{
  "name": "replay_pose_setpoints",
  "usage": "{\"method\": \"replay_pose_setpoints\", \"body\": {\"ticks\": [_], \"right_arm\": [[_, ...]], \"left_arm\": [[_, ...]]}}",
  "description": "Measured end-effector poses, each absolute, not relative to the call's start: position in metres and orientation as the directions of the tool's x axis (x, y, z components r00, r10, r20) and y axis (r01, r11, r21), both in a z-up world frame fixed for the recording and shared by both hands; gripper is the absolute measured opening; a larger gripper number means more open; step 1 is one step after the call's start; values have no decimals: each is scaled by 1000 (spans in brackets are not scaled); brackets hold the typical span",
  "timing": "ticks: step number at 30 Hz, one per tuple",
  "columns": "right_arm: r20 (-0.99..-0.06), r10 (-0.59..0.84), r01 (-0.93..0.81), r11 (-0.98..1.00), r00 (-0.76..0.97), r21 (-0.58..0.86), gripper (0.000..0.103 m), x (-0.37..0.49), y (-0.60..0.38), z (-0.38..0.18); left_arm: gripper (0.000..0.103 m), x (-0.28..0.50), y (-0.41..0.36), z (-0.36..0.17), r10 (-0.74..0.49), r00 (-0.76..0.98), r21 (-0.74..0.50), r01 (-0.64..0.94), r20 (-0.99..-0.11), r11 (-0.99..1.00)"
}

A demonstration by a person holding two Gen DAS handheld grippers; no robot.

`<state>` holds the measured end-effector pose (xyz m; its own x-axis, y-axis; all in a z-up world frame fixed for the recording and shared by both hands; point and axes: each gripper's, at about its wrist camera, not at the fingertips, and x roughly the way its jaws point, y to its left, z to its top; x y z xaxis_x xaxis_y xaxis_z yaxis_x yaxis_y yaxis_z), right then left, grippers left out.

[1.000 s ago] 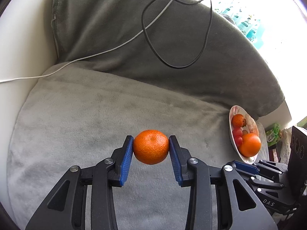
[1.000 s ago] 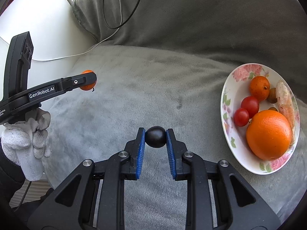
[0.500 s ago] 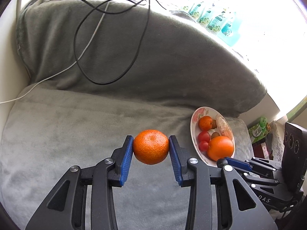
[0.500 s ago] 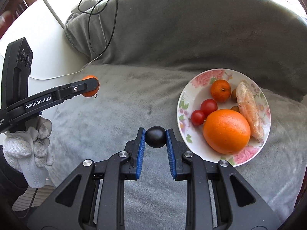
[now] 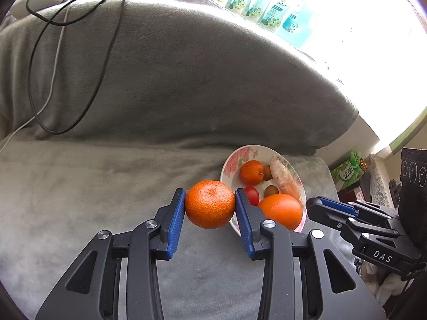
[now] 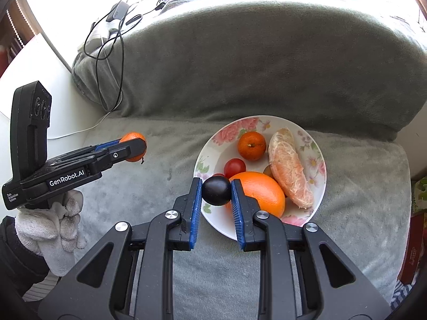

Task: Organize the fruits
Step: 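Carry the plum and mandarin over the floral bowl with both tools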

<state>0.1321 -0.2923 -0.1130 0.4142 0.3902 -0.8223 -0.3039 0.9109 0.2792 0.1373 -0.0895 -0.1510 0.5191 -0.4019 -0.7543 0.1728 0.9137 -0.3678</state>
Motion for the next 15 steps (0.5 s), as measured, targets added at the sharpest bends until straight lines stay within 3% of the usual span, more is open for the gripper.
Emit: {"method": "replay_pose_setpoints", "body": {"ticks": [15], "right_arm": [[-826, 370, -301, 919, 426, 256, 23, 164, -304, -116]], "left_arm": [[36, 161, -122, -166, -432, 474, -375, 214, -767, 902]]}}
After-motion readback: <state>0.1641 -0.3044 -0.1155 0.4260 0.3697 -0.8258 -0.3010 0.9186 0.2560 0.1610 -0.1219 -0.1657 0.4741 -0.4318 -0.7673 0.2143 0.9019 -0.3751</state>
